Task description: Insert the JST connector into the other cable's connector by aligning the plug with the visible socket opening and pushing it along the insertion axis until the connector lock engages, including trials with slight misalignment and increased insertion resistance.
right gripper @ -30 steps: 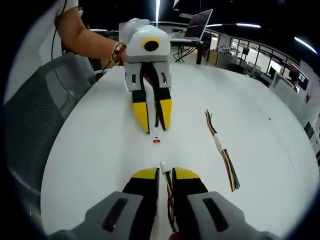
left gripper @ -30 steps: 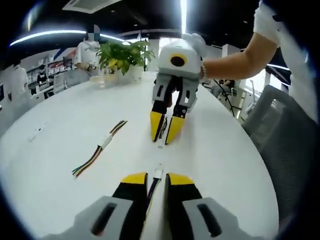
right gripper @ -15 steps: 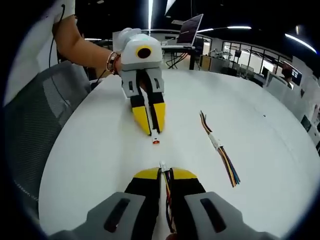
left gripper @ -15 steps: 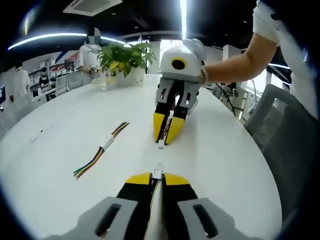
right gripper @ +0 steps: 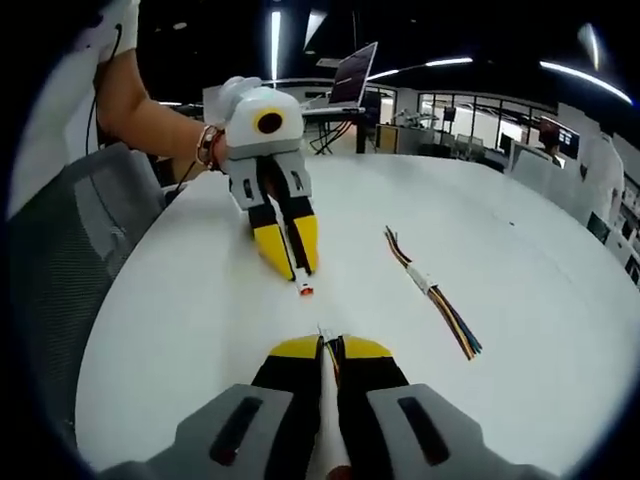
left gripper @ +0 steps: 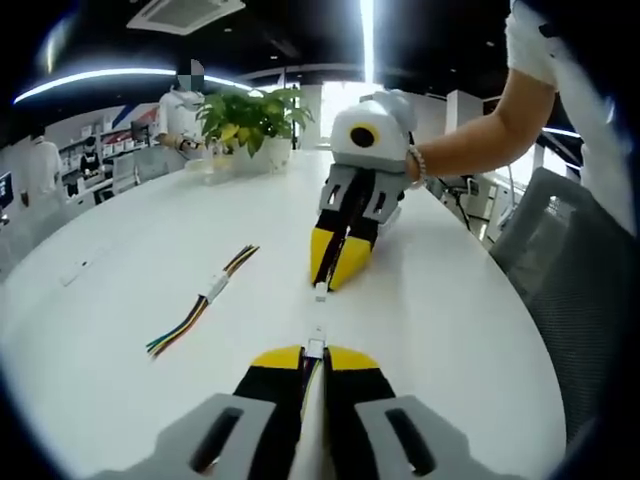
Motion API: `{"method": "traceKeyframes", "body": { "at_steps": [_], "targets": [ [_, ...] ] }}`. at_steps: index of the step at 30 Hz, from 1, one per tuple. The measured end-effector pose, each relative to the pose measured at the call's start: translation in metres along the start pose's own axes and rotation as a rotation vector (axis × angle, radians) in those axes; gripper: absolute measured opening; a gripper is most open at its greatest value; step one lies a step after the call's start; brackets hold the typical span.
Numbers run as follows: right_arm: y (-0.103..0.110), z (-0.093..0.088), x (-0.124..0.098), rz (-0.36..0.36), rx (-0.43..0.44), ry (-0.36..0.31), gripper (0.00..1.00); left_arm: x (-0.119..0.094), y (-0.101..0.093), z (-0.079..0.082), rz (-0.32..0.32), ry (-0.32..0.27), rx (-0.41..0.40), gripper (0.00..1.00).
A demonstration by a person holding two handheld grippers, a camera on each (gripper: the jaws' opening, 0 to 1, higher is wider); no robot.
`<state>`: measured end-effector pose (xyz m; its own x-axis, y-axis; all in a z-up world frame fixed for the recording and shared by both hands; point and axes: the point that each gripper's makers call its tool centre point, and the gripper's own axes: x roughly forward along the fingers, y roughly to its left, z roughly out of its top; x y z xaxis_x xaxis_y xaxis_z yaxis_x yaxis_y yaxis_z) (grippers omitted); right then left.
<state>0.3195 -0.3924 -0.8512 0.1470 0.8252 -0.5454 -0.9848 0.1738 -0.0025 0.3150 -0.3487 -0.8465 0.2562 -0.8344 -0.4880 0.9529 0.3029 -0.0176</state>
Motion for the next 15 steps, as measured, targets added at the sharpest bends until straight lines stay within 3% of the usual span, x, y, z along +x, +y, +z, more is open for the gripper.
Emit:
{"method": "traceKeyframes", "body": {
  "at_steps": [15],
  "targets": [
    [-0.0008,0.0095,-0.0024,-0.047,0.019,-0.033,0.01,0.0,0.0027,0.0002,0.015,0.023,0.0,0.01]
  ]
}}
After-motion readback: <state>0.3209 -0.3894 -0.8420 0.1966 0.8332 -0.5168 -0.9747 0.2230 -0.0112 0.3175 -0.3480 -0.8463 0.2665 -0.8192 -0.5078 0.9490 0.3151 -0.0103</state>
